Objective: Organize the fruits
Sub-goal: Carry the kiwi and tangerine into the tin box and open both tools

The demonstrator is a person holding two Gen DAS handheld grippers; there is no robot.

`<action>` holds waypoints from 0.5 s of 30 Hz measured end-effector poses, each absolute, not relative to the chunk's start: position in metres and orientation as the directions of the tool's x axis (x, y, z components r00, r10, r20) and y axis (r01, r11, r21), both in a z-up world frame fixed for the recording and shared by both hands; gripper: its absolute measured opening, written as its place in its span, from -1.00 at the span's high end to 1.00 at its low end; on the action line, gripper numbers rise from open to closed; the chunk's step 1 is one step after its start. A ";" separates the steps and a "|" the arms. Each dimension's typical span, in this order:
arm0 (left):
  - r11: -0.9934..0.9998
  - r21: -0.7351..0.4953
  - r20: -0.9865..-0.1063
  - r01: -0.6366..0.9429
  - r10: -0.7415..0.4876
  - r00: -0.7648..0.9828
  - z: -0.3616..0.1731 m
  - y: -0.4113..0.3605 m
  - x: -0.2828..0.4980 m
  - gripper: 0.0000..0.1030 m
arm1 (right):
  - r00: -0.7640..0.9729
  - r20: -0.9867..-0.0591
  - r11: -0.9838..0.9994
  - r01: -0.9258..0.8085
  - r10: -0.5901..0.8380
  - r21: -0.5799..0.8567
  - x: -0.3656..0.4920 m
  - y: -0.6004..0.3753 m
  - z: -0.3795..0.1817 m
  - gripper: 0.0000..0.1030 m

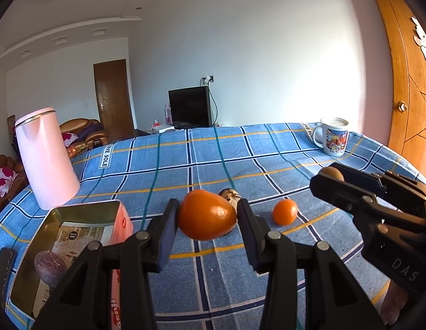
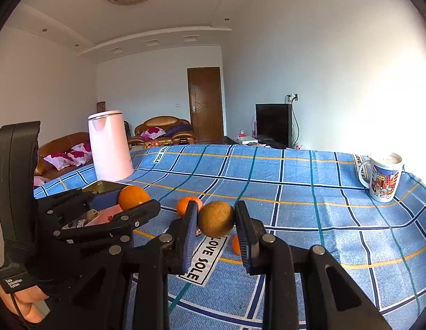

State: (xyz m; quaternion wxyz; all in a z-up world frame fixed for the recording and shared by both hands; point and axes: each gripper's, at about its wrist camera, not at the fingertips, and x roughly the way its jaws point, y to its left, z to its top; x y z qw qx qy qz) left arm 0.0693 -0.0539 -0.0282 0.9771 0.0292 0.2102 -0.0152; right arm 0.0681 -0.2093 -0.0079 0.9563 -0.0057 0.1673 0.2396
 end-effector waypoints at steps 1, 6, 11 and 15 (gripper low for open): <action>0.998 0.046 -0.411 0.039 -0.016 0.912 -0.028 -0.052 0.068 0.13 | 0.832 -0.323 0.887 -0.458 0.451 0.059 0.067 -0.207 -0.007 0.44; 0.999 0.044 -0.396 0.013 0.006 0.918 -0.026 -0.038 0.058 0.13 | 0.828 -0.320 0.880 -0.473 0.460 0.040 0.063 -0.198 -0.006 0.44; 1.000 0.016 -0.396 -0.021 0.026 0.918 -0.025 -0.014 0.049 0.13 | 0.799 -0.334 0.855 -0.518 0.500 0.040 0.062 -0.177 -0.002 0.44; 0.997 -0.013 -0.400 -0.072 0.061 0.914 -0.026 0.015 0.041 0.13 | 0.758 -0.352 0.817 -0.575 0.549 0.036 0.062 -0.152 0.002 0.44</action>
